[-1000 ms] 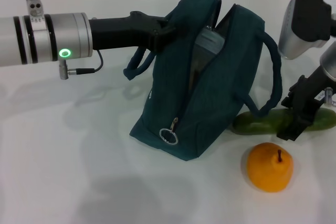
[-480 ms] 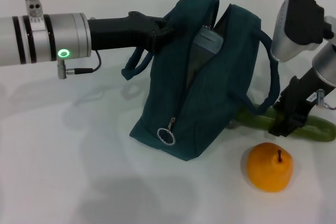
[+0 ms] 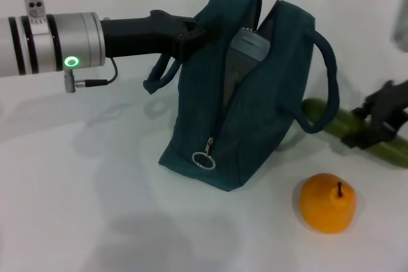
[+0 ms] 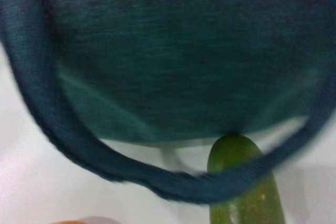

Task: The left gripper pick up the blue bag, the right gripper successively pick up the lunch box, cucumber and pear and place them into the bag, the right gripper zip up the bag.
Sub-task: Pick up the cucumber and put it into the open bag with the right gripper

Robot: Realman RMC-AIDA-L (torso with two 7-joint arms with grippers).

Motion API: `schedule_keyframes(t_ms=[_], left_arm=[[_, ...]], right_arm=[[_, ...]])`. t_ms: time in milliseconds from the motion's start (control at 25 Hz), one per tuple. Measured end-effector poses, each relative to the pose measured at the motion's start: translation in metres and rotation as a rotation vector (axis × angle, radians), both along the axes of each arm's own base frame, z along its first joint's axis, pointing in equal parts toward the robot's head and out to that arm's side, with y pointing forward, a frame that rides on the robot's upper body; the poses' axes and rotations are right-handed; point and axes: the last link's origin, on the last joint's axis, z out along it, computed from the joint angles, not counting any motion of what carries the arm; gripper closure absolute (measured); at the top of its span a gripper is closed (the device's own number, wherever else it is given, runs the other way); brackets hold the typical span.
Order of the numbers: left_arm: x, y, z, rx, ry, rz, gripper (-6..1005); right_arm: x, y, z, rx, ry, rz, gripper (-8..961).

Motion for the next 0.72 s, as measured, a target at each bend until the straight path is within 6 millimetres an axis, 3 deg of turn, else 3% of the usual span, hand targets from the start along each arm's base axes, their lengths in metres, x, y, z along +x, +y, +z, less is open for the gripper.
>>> schedule_keyframes(t_ms=[440, 720], left_arm=[[0.002, 0.004, 0.008, 0.042, -0.022, -0.009, 958], [0.002, 0.003, 0.007, 0.044, -0.020, -0.027, 958]], right_arm=[[0.039, -0.002, 0.045, 0.223, 0.194, -0.117, 372], [0.040, 0.001, 0.074, 0.409, 0.467, -0.075, 370]])
